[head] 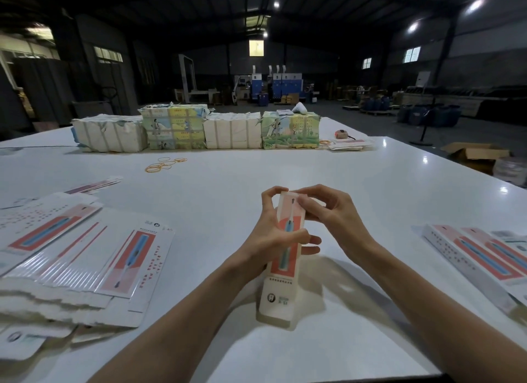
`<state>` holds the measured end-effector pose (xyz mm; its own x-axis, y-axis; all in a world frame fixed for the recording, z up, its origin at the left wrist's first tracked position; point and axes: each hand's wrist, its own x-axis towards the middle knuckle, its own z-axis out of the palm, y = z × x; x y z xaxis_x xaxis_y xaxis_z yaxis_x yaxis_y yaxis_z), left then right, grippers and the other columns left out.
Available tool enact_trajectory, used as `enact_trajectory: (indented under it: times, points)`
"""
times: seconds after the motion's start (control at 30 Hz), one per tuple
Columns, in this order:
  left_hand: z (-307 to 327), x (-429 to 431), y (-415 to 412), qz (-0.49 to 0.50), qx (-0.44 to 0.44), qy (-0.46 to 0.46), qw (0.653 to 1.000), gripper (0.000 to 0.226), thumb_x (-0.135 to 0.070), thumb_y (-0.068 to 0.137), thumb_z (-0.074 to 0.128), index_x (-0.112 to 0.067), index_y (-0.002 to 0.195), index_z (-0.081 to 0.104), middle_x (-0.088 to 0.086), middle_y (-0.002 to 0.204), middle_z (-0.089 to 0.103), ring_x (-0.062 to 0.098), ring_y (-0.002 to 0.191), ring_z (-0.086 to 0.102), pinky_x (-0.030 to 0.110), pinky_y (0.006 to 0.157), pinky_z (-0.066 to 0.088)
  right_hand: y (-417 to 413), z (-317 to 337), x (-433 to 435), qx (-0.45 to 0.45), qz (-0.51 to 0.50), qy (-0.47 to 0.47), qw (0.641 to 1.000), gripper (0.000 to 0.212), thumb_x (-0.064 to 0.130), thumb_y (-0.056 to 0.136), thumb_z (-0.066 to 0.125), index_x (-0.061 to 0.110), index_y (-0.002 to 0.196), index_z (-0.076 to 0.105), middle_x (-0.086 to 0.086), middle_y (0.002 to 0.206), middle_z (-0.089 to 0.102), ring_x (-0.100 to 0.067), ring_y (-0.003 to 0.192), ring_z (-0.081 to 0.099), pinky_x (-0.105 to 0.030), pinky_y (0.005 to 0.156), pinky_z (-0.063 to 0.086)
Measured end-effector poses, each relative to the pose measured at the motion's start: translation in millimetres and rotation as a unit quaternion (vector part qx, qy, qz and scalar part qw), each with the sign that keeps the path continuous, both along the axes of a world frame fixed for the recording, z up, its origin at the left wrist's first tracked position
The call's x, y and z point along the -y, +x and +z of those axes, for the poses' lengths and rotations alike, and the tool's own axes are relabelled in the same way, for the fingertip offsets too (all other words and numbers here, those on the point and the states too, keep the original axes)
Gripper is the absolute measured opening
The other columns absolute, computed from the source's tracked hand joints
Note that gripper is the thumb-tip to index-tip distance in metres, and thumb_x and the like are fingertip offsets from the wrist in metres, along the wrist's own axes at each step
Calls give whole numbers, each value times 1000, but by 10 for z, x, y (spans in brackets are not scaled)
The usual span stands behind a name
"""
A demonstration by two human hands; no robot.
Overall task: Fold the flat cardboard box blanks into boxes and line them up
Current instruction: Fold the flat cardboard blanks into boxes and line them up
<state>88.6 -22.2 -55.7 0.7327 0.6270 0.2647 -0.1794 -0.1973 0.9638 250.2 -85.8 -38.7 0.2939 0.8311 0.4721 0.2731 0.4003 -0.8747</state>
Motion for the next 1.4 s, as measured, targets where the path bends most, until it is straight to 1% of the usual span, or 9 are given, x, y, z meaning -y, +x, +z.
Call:
enact_trajectory:
  times: [0.27, 0.43, 0.53, 0.63, 0.7, 0.83, 1.0, 1.17, 1.4]
  points:
    - [-59, 22, 61, 20, 35, -45, 998, 91, -10, 79, 87, -42, 141, 28, 16, 126, 59, 28, 100, 77, 39, 78, 65, -21, -139, -35, 23, -30, -9, 999, 25, 29, 105, 61, 20, 125, 75, 4, 111, 77, -22, 101, 77, -28, 77, 63]
    - [-3, -7, 92, 53, 151, -176, 971, 75, -28, 76, 69, -27, 143, 35, 20, 114, 64, 25, 80, 74, 40, 74, 62, -100, -164, -38, 205, -118, -26, 971, 39, 34, 108, 55, 29, 147, 54, 6, 129, 50, 2, 106, 62, -20, 82, 58]
    - [37, 2, 93, 47, 248, -260, 932, 63, -18, 85, 71, -21, 140, 39, 15, 106, 64, 27, 85, 72, 42, 72, 62, -184, -73, 76, 325, -113, -58, 937, 43, 54, 106, 50, 31, 141, 58, 6, 125, 57, -3, 107, 60, -27, 88, 55]
    - [65, 22, 62, 19, 239, -301, 923, 47, -24, 103, 61, -22, 146, 43, 17, 119, 58, 35, 102, 64, 45, 75, 59, -250, -76, 191, 440, -113, -130, 881, 79, 79, 92, 47, 36, 157, 34, 4, 140, 52, -13, 117, 56, -36, 93, 55]
    - [56, 55, 82, -10, 198, -276, 940, 46, -33, 107, 57, -27, 149, 42, 14, 128, 56, 33, 111, 63, 45, 79, 58, -247, -110, 280, 441, -115, -139, 879, 83, 69, 93, 58, 32, 160, 25, 3, 143, 49, -17, 112, 61, -39, 93, 56]
    - [-18, 148, 126, 10, 64, -162, 985, 48, -44, 106, 54, -40, 151, 37, -1, 138, 62, 21, 127, 63, 38, 102, 54, 31, -96, 543, 423, -182, -146, 876, 50, 40, 99, 66, 26, 140, 42, -2, 138, 58, -19, 99, 65, -36, 84, 59]
    - [-139, 117, 44, -11, -7, -45, 999, 22, -12, 104, 64, -18, 122, 76, 7, 117, 76, 21, 120, 70, 31, 99, 59, 628, -98, 1112, 407, -244, -259, 841, 43, 43, 100, 63, 31, 137, 45, 4, 140, 55, -20, 110, 64, -33, 85, 49]
    - [-159, 114, 66, -18, -41, 1, 999, 23, -7, 103, 63, -20, 113, 80, 9, 112, 76, 20, 110, 73, 32, 101, 58, 986, -223, 1535, 522, -355, -342, 696, 52, 37, 110, 46, 20, 158, 34, -4, 166, 32, -27, 156, 25, -47, 129, 18]
    - [-210, 66, 78, -32, -58, 7, 998, 25, -6, 105, 60, -18, 109, 81, 12, 100, 76, 18, 94, 71, 25, 92, 59, 1130, -146, 1805, 550, -407, -377, 624, 45, 30, 107, 52, 17, 149, 41, -6, 145, 52, -24, 132, 51, -43, 116, 41]
